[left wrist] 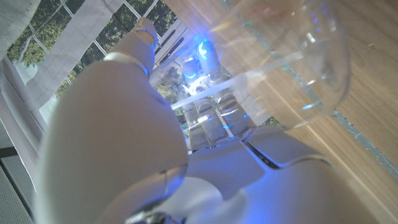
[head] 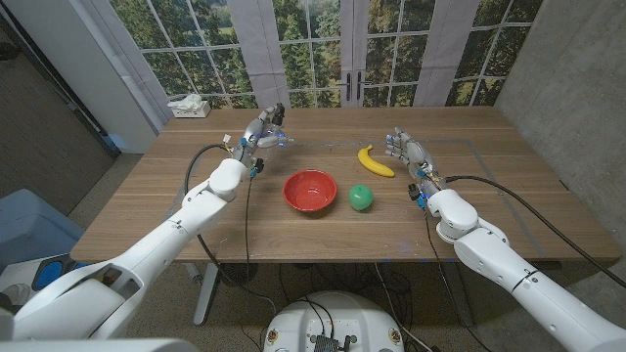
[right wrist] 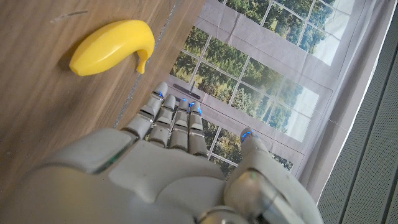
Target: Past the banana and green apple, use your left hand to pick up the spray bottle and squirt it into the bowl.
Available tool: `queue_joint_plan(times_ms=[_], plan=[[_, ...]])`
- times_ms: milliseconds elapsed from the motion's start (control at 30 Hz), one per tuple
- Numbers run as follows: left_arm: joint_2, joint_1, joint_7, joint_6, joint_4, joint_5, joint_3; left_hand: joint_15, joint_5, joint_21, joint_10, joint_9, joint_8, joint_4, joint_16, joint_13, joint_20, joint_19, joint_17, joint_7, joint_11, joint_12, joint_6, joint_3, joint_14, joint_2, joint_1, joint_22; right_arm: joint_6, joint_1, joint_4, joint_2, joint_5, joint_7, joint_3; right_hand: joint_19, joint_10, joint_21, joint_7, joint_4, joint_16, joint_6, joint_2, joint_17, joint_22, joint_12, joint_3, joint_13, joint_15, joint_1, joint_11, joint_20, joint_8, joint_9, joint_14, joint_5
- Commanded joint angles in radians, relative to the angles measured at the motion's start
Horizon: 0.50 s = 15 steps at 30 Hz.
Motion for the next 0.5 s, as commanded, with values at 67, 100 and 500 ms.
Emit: queue_joint_plan(times_ms=[67,100,500], plan=[[0.039,0.022,-0.084,-0.049,-0.028,-0.022,-0.015,-0.109,0.001,0.014,0.007,0.003,0.000,0.002,0.015,0.002,-0.144,0.018,0.012,-0.005,0.003,0.008,0.004,0.012,-0.014,0.313,0.309,0.022,-0.006,-0.028,-0.046,0.009,-0.037,-0.044,-0.004,0.010,0.001,-0.006,-0.005,-0.002,0.005,0.007,0.004,0.003,0.005,0.004,0.009,0.000,0.002,-0.005,-0.002,0.001,-0.001,0.001,0.008,-0.001],[0.043,0.025,-0.091,-0.051,-0.032,-0.025,-0.016,-0.108,0.001,0.016,0.007,0.004,0.001,0.002,0.015,0.003,-0.145,0.016,0.012,-0.006,0.001,0.009,0.006,0.013,-0.017,0.312,0.309,0.026,-0.008,-0.030,-0.051,0.006,-0.042,-0.045,-0.004,0.010,0.001,-0.006,-0.005,-0.002,0.005,0.007,0.004,0.003,0.005,0.004,0.010,-0.001,0.001,-0.005,-0.004,0.001,-0.001,0.001,0.008,-0.001],[0.033,0.070,-0.113,-0.163,-0.050,-0.055,-0.044,-0.103,-0.001,0.034,0.038,0.011,0.036,0.005,0.028,0.000,-0.155,-0.006,0.022,0.045,-0.007,0.023,0.086,0.030,-0.042,0.312,0.306,0.055,-0.009,-0.065,-0.105,0.002,-0.098,-0.093,0.005,0.012,-0.002,-0.010,-0.013,-0.004,0.005,0.000,0.003,0.001,0.005,0.002,0.011,-0.002,0.001,-0.007,-0.008,0.001,-0.004,0.001,0.008,-0.002]])
